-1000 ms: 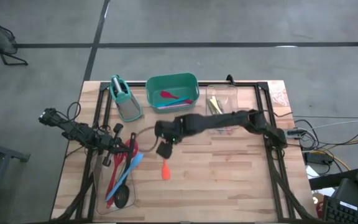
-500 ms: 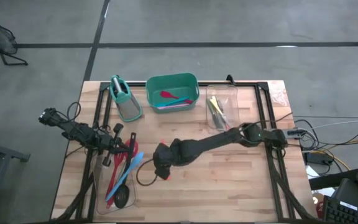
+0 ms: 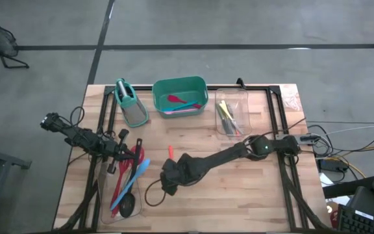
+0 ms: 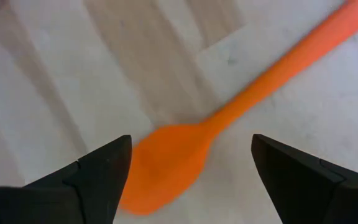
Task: Pick & Place Kitchen Items
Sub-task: Put the orange spatula into the green bin
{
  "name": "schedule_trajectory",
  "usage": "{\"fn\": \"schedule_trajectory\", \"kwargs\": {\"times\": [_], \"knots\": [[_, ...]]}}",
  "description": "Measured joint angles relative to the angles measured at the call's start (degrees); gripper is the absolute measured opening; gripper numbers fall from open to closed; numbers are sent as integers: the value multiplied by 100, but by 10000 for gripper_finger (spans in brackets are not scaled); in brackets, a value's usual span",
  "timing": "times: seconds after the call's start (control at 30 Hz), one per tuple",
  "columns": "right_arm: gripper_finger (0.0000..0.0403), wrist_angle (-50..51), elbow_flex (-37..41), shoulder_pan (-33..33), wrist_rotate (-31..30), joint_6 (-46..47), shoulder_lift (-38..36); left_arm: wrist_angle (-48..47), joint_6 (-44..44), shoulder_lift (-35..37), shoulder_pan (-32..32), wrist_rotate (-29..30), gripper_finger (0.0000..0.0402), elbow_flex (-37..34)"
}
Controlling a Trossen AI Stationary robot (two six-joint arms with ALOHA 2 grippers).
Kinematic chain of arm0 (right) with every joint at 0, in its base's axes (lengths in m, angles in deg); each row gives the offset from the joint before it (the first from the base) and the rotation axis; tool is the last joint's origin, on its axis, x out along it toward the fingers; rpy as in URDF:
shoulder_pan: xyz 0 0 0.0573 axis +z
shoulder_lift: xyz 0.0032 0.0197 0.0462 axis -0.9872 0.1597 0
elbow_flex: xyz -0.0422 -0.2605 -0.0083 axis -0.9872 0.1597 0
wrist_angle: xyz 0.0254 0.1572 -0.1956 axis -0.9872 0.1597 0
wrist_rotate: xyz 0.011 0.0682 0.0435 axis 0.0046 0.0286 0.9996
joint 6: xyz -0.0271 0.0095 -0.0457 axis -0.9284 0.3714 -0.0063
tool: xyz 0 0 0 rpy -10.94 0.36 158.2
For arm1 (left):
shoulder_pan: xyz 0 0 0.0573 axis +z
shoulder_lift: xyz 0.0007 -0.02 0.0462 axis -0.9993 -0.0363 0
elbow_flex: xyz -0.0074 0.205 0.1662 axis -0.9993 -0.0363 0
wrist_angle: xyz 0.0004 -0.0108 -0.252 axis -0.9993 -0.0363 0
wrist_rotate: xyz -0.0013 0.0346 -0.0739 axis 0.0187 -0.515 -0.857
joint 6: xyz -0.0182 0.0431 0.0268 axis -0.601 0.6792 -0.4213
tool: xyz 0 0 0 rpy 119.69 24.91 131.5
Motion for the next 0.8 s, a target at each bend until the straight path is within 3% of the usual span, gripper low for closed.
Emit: {"fn": "schedule_trajectory", "kwargs": {"times": [0.27,0.43,0.6,0.8], "knots": [[347,-39,37,91,-143,136,147,2,0,2,1,0,10,-2],[334,-72,9,126,-187,114,299,2,-2,0,0,2,10,0],[289,-67,12,142,-228,90,380,2,-1,2,1,0,10,0],[193,-54,-14,149,-154,-65,370,2,-2,2,2,0,10,0]]}}
